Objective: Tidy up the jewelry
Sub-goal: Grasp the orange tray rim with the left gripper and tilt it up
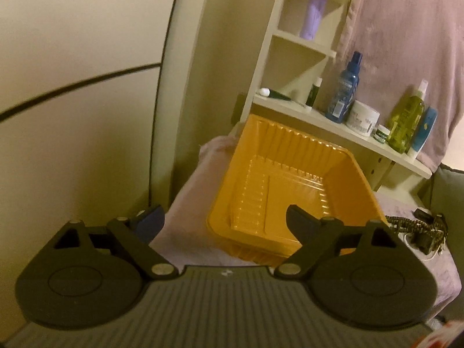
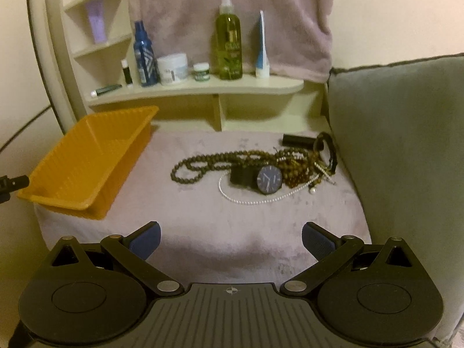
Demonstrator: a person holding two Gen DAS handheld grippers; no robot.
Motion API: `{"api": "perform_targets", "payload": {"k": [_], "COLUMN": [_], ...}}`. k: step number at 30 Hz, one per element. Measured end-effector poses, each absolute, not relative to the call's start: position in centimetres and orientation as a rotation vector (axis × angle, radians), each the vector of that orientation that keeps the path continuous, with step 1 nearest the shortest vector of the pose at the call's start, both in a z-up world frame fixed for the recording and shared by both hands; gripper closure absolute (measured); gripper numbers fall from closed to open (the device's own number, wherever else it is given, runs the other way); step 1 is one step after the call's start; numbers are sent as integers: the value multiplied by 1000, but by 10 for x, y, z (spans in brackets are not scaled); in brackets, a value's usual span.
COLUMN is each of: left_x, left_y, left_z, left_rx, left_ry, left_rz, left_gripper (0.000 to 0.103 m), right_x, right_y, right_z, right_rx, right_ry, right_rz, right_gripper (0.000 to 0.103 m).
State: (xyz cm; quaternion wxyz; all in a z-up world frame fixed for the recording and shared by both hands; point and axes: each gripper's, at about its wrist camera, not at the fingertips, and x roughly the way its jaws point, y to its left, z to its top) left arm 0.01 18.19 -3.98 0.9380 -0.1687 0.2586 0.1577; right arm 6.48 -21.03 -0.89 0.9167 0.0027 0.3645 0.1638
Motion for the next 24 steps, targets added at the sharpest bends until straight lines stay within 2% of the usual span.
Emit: {"api": "perform_targets", "payload": {"k": [6, 10, 11, 13, 17, 23, 24], "left_x": [14, 23, 26, 30, 36, 37, 38], "left_y": [192, 199, 200, 201, 203, 201, 199], "left_z": [-56, -66, -68, -72, -77, -75, -75], "left_rx": [-394, -432, -441, -453, -471, -458, -454], "left_ry": [534, 546, 550, 561, 575, 581, 582], "left_rz": [276, 248, 243, 233, 221, 226, 224], "left_gripper": [27, 42, 50, 58, 73, 89, 89], "right_x": [76, 83, 85, 88, 96, 102, 103], "right_y": [-203, -195, -193, -189, -183, -176, -176], "right_z": [-15, -16, -16, -17, -18, -20, -21], "right_rx": [-12, -36, -43, -58, -67, -81, -79], "right_ry": [778, 790, 791, 796, 806, 814, 815], "right_rz": [320, 323, 324, 323, 328, 341, 343], "right_gripper": [0, 0, 0, 0, 0, 0, 0]}}
